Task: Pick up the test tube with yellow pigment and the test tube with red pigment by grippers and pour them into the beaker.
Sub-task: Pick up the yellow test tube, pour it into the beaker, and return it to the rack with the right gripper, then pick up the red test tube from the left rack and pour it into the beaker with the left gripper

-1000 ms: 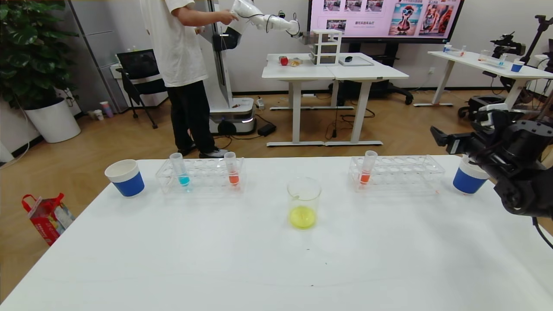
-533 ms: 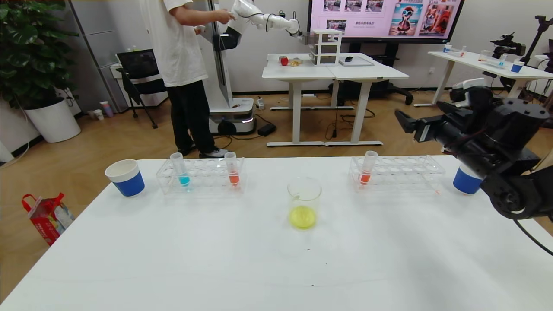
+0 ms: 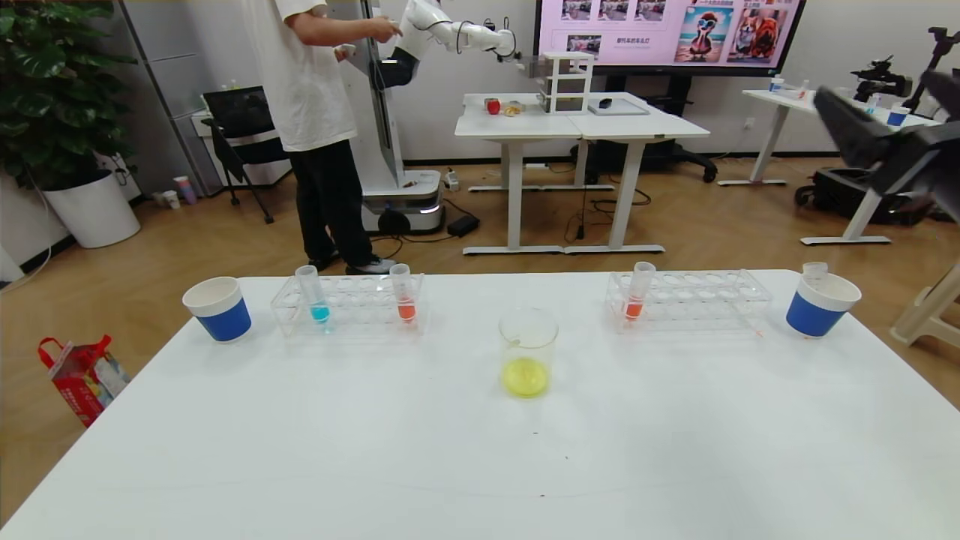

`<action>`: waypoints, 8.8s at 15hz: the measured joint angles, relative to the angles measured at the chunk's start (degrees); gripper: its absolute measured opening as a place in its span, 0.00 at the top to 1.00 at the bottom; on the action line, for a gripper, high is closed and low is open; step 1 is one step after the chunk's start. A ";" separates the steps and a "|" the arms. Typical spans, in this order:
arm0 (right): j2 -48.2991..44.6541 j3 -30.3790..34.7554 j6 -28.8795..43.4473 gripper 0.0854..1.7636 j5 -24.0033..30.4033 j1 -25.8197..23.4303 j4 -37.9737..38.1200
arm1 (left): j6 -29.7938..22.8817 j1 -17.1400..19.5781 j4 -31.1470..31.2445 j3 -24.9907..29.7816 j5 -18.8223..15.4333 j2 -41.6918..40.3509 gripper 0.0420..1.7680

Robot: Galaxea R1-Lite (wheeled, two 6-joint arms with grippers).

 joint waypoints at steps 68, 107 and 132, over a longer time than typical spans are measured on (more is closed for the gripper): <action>-80.73 40.48 2.78 0.02 -0.77 -5.27 68.19 | -0.57 -21.20 -76.39 -28.33 20.78 103.18 0.01; -80.73 40.48 2.78 0.02 -0.77 -5.27 68.19 | -1.12 -22.20 -76.29 -63.65 21.32 136.84 0.72; -80.73 40.48 2.78 0.02 -0.77 -5.27 68.19 | 32.11 -29.22 -73.74 -66.32 -24.60 125.82 0.72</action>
